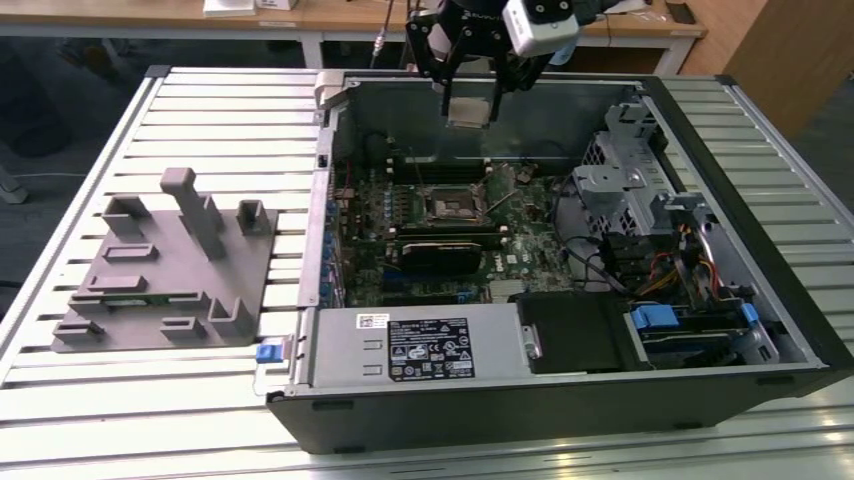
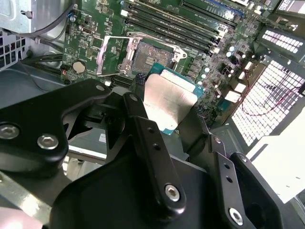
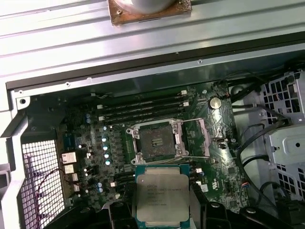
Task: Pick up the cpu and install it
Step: 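Place the cpu into insertion slot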
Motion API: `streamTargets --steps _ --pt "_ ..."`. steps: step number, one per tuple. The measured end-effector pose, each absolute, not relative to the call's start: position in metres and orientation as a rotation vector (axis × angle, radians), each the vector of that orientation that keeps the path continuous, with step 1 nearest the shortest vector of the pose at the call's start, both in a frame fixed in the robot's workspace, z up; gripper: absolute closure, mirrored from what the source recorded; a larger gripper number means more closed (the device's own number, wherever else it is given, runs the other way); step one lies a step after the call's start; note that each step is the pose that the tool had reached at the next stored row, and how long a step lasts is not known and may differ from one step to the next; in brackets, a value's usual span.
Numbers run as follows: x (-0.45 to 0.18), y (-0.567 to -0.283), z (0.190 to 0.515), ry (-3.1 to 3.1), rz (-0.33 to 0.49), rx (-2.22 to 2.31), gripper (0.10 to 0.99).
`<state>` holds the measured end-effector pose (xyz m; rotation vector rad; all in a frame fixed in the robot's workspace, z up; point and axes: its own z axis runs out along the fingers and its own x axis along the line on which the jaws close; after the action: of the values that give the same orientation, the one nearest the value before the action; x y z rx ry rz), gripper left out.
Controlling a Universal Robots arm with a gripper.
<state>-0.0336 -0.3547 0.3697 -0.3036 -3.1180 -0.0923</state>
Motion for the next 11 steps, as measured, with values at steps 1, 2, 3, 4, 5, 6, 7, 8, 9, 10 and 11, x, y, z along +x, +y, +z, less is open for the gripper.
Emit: streamTargets --steps 1,2,3,4,5,6,7,8,9,10,11 --pt "-0.0336 -0.3547 0.3697 -3.118 -0.092 -0.309 0.553" --pt "-0.0336 -0.3547 0.3697 -3.117 -0.092 -0.315 0.553" --pt "-0.0336 -0.3547 0.3697 -3.117 -0.092 -0.320 0.553" --pt "-0.0336 -0.3547 0.3697 -3.116 -0.092 -0.325 0.553" --pt "-0.0336 -0.3547 0.3696 -3.116 -0.093 -0.330 0.553" --pt "-0.0336 -0.3547 0.3696 -3.115 -0.093 -0.335 0.553" --pt "-0.0336 -0.3547 0.3696 -3.115 -0.093 -0.339 0.553" --pt "-0.0336 -0.3547 0.3696 -3.115 -0.093 -0.344 0.553" --pt "-0.0336 -0.3547 0.3696 -3.114 -0.093 -0.350 0.553" --pt "-0.0336 -0.3547 0.3696 -3.114 -0.093 -0.354 0.553" --pt "-0.0336 -0.3547 0.3696 -3.113 -0.093 -0.358 0.553"
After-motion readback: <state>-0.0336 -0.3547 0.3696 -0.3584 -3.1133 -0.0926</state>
